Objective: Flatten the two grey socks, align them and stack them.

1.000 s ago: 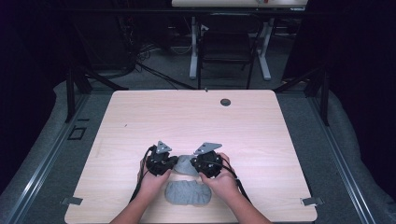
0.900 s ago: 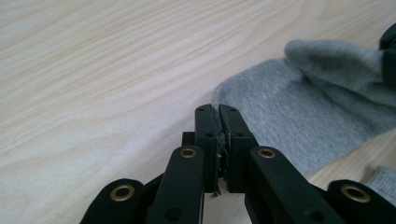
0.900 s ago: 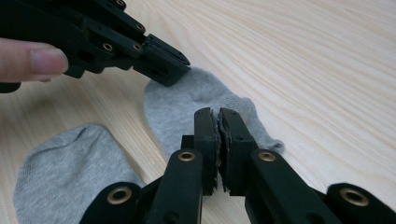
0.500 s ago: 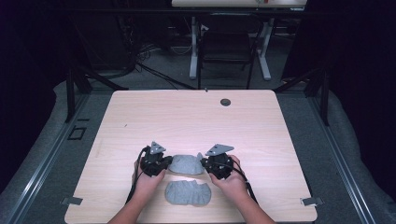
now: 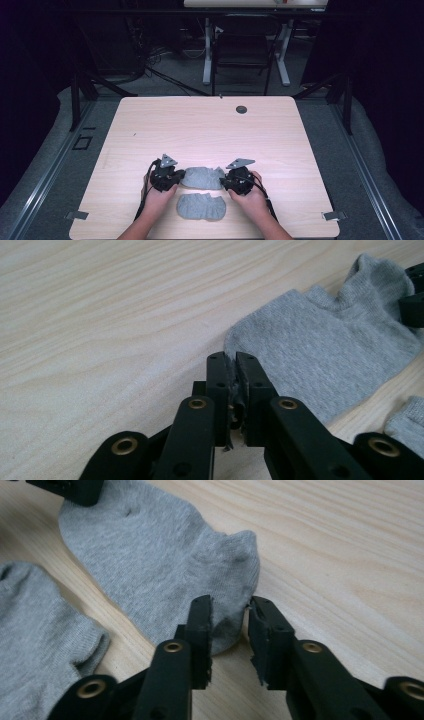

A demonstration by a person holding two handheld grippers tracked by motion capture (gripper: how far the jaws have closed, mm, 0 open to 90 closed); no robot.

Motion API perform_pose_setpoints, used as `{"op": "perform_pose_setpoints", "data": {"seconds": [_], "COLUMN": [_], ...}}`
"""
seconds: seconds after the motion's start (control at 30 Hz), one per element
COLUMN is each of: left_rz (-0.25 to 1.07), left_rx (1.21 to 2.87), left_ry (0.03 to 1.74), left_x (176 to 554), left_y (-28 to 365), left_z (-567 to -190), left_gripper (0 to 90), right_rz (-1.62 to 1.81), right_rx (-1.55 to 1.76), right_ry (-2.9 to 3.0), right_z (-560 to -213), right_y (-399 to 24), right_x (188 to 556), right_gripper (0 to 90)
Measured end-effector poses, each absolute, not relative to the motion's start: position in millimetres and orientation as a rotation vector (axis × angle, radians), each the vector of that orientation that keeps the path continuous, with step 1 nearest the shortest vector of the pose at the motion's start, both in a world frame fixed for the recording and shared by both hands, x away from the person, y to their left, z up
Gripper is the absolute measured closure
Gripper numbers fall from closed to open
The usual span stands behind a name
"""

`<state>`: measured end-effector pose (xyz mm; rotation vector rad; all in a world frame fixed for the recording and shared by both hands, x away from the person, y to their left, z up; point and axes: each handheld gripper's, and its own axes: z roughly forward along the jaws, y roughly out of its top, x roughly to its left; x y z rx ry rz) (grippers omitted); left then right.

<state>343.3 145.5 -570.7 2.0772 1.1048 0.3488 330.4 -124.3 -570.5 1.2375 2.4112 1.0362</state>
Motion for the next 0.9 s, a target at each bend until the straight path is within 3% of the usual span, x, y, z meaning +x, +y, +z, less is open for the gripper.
{"op": "perform_pose_setpoints", "data": {"seconds": [0.27,0.43,0.53,0.7,0.9], "left_rz": [0.326,0.326,0.318,0.324,0.327], "left_rx": [2.052,2.063,2.084,2.109,2.116], "left_ry": [1.094,1.080,1.073,1.091,1.091], "left_x": [348,352,355,356,354], "left_y": [146,140,138,136,137], "left_z": [-566,-565,-566,-571,-571], "left_gripper": [73.9,72.1,73.8,83.0,87.8], "right_rz": [1.065,1.084,1.070,1.043,1.020], "right_rx": [1.270,1.267,1.261,1.251,1.257], "right_ry": [2.382,2.386,2.390,2.392,2.396], "right_z": [-562,-561,-562,-564,-565], "right_y": [-130,-126,-122,-118,-120], "right_x": [338,347,351,353,352], "right_gripper": [65.9,66.0,68.2,80.3,84.7]}}
